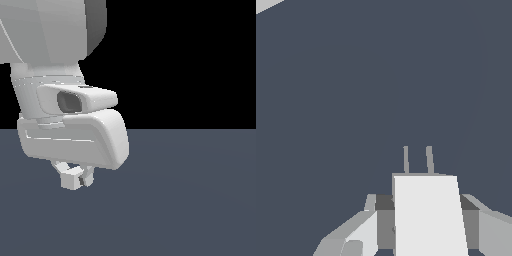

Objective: Plug the charger into the wall socket.

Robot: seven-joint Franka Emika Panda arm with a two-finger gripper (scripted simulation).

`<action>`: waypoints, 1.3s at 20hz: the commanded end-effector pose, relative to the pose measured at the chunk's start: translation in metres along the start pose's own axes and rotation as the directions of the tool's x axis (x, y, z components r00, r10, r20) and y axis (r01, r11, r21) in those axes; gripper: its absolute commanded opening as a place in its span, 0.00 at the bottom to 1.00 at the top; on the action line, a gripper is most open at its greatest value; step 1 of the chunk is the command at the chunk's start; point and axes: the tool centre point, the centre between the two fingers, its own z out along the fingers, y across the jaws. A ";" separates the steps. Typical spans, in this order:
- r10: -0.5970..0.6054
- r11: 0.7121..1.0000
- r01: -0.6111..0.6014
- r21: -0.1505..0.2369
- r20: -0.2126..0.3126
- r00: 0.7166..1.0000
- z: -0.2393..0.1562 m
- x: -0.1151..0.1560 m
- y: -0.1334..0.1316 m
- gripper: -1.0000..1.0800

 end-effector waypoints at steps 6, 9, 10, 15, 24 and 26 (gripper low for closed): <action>-0.086 0.996 0.086 0.025 -0.004 0.996 -0.008 0.012 0.004 0.00; -0.137 0.990 0.137 0.040 -0.007 0.991 -0.013 0.019 0.006 0.00; -0.156 0.987 0.156 0.045 -0.009 0.988 -0.015 0.022 0.006 0.00; -0.256 0.964 0.256 0.074 -0.017 0.967 -0.024 0.036 0.009 0.00; -0.417 0.900 0.418 0.121 -0.035 0.908 -0.040 0.061 0.010 0.00; -0.449 0.883 0.450 0.131 -0.039 0.893 -0.043 0.066 0.010 0.00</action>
